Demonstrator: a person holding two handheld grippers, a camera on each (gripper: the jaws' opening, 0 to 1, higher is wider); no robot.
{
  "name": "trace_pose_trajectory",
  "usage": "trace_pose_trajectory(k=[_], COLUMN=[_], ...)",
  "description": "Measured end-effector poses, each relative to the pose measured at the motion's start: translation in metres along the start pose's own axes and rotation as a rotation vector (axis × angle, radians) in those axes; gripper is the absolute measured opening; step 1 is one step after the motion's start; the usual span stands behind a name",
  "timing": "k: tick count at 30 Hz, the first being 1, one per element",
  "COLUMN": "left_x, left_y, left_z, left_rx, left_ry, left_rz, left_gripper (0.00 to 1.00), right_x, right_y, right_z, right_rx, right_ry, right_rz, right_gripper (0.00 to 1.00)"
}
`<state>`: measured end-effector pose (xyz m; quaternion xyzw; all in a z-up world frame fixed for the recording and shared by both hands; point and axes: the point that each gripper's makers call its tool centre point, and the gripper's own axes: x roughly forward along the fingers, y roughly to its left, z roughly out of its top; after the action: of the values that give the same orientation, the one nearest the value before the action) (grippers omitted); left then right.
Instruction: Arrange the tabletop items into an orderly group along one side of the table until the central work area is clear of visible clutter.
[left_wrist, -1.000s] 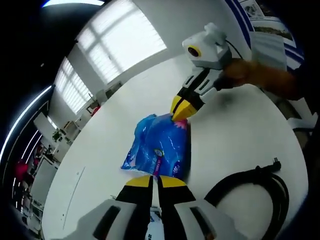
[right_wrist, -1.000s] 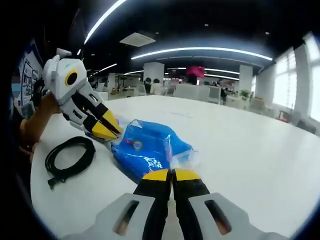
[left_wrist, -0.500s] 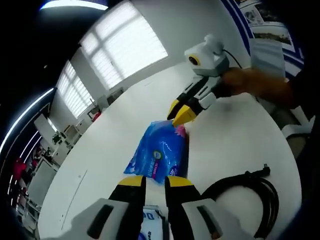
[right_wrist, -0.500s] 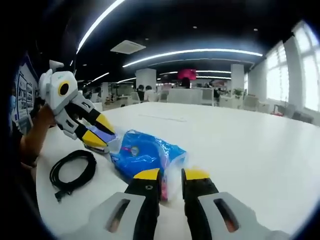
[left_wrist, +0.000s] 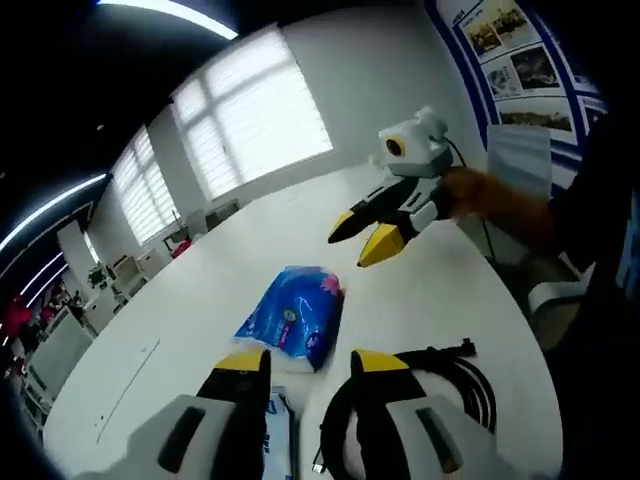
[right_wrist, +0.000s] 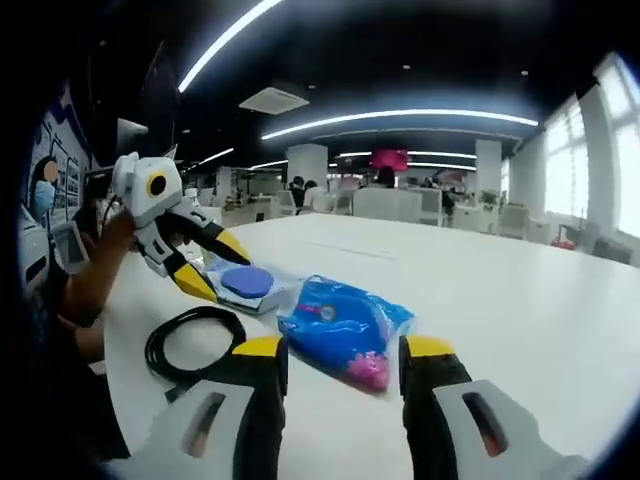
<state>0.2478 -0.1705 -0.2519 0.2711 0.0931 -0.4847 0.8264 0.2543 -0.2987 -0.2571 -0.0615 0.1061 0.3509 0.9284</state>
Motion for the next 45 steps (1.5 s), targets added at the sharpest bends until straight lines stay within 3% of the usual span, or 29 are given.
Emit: trace_pose_trajectory(k=[8,14,19,25,38,45], left_x=[-0.006,-0.026,-0.037,-0.051,-0.078,-0.099], left_y=[-0.002,-0.009,-0.014,-0.012,-0.012,-0.015], left_z=[-0.002,-0.011,-0.018,-0.017,-0.031,-0.042], left_rx=[-0.005,-0.022,0.02,-0.001,-0.014,-0.073], left_ry=[-0.014,-0.031,0.002,-0.027,-0.025,-0.056], left_rz=[0.007,0.015,0.006,0.008,0.037,0.061], left_gripper=[0.37,0.43,0.52,0.58,0.63,0.68], right_x=[-0.005,-0.014,-0.022,-0.027,-0.034,-0.039], right_y=[0.007,0.016,0.027,0.038,0.045,0.05], right_z=[0.003,-0.003,-0.006,-0.01,-0.013,-0.017], right_rx=[-0.011,-0.054,-0.1,-0.095,-0.086,-0.067], right_ry=[-0.005,0.026,0.05,0.057,0.078,0.081], right_rz=[-0.006,-0.012,-0.022,-0.01,-0.009,-0.006], right_gripper=[0.49,0.56,0.61,0.66,0.69,0.72])
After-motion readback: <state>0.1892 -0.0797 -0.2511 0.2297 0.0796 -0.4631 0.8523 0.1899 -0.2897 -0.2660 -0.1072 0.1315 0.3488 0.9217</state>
